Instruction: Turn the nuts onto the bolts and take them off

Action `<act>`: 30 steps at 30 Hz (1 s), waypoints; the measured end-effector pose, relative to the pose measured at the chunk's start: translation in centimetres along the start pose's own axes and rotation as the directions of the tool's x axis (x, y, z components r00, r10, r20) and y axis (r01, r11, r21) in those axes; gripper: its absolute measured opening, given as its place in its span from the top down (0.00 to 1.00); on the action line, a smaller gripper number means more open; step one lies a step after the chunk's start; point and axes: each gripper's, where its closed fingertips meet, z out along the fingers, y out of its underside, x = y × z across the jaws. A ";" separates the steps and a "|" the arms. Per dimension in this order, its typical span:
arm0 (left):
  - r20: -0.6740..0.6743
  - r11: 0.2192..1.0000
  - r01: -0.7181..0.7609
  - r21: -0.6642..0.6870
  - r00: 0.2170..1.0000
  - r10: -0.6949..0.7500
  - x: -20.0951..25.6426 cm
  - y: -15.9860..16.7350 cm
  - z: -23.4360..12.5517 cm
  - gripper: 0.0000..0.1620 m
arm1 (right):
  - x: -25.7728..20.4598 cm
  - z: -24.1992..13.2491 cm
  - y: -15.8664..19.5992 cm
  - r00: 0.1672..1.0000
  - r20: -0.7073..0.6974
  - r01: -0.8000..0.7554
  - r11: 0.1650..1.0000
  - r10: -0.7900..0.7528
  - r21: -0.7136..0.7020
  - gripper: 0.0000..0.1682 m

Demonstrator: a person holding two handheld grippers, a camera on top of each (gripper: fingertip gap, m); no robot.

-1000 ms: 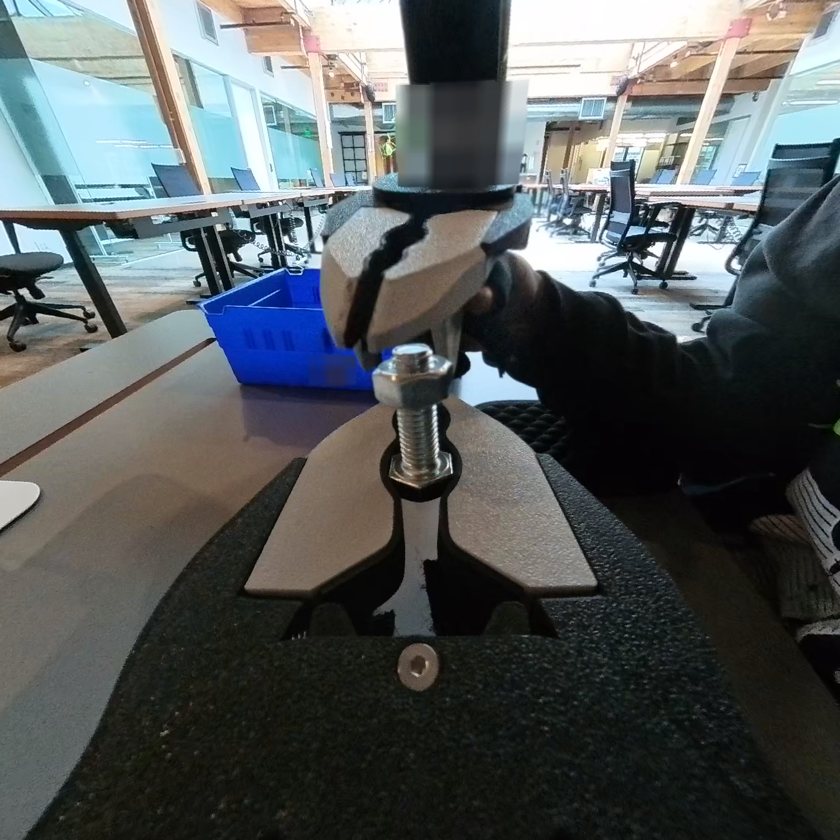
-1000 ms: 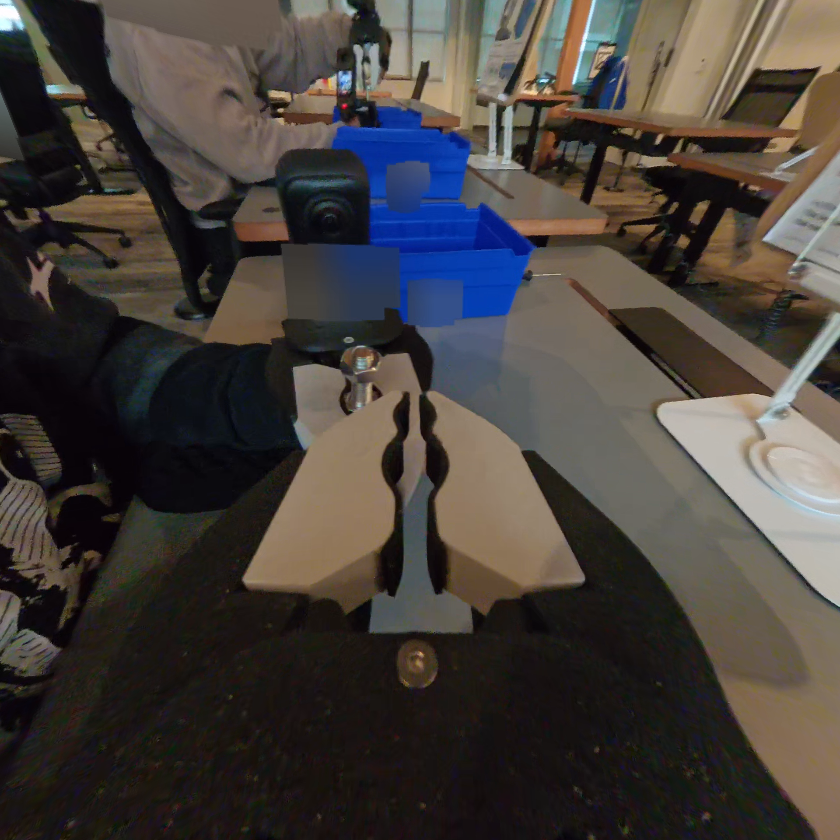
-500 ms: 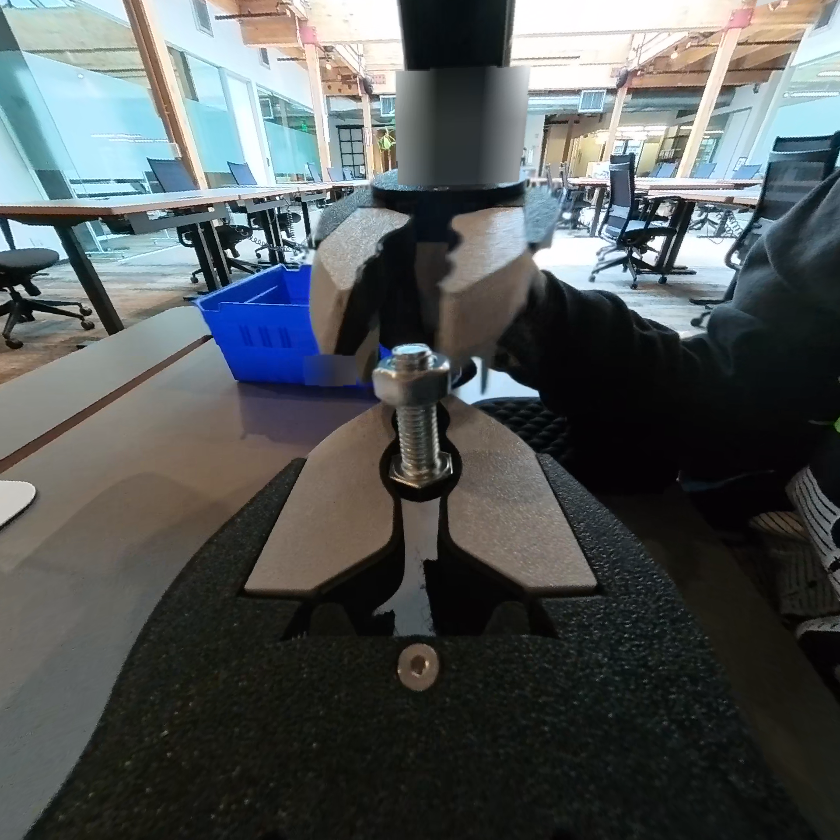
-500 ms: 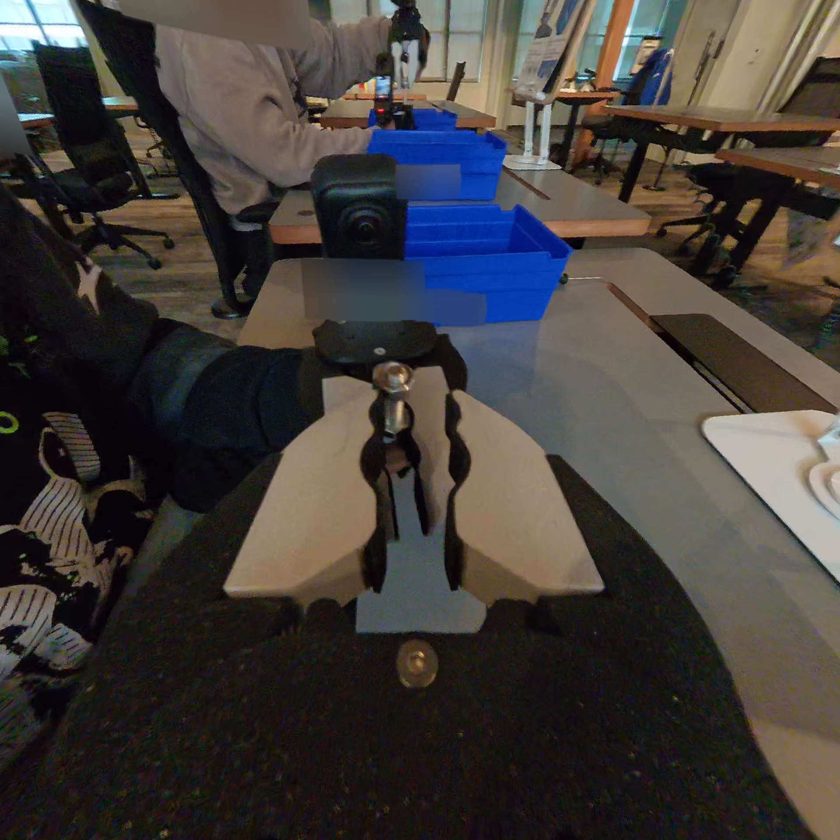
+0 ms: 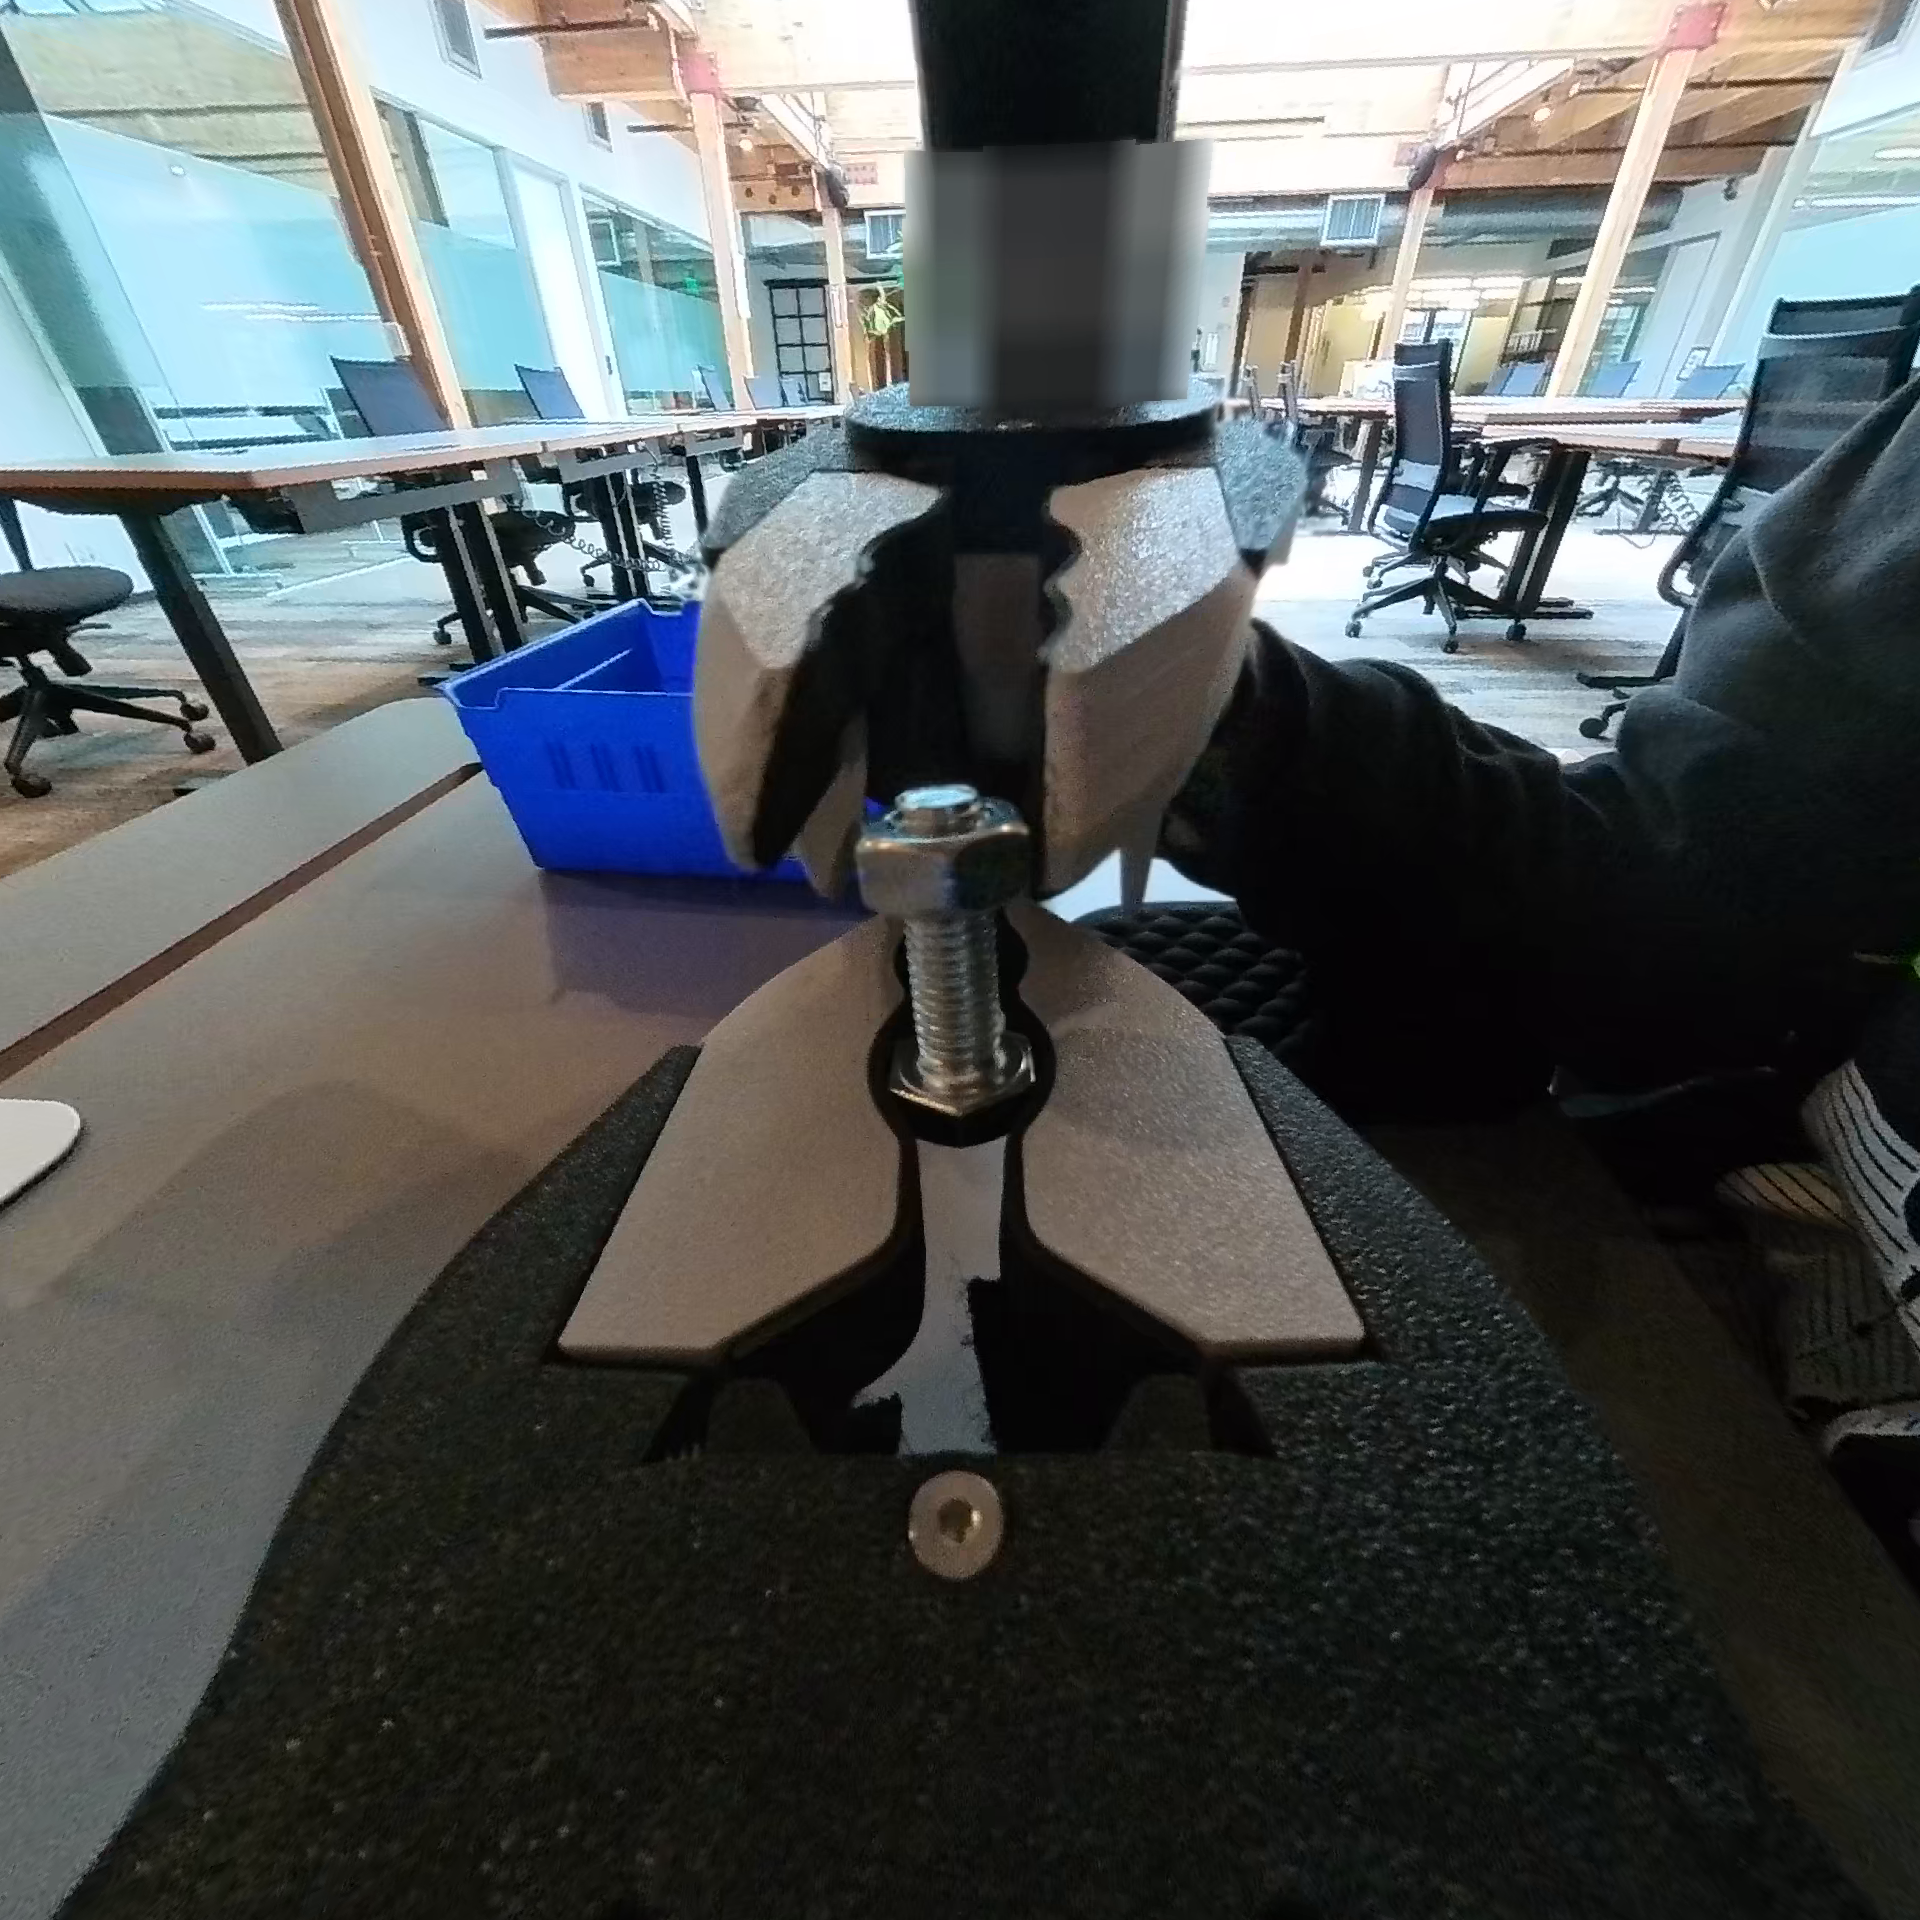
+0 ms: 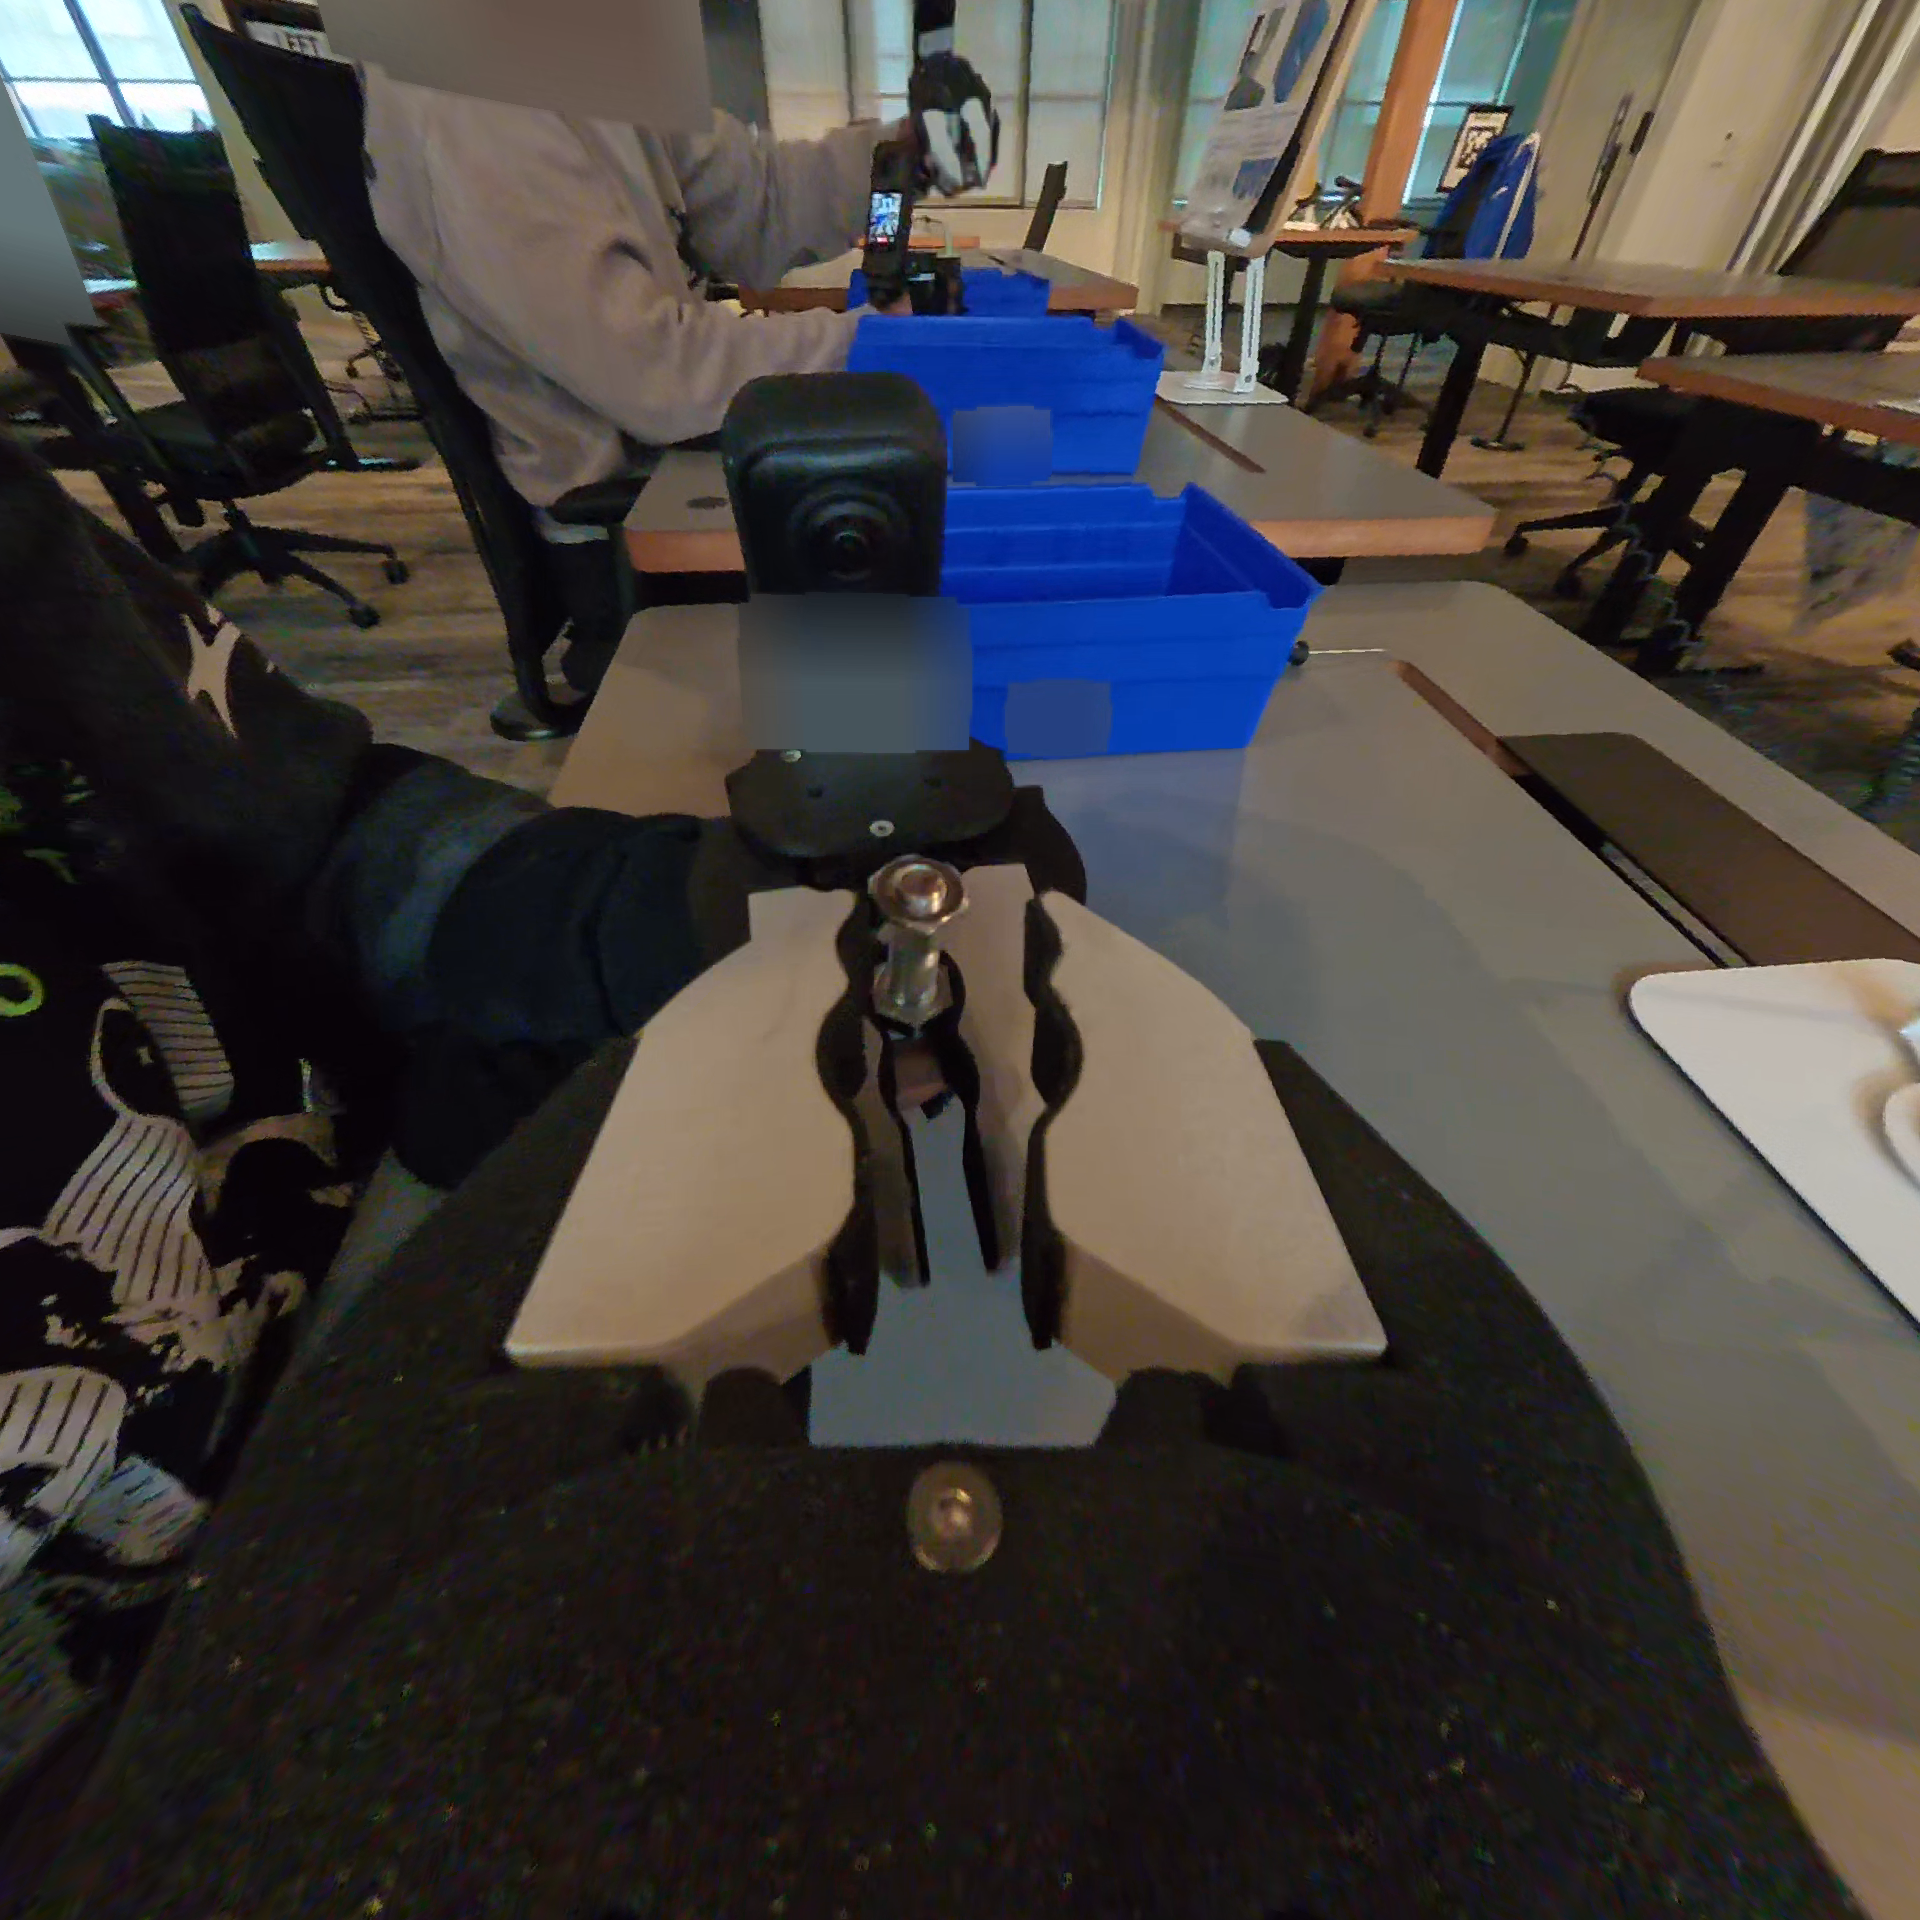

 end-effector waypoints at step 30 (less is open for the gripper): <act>-0.002 1.000 -0.002 -0.002 1.000 0.002 0.0 0.0 0.0 0.95 | -0.3 0.4 -0.6 1.000 -0.007 0.013 0.999 -0.013 0.030 0.77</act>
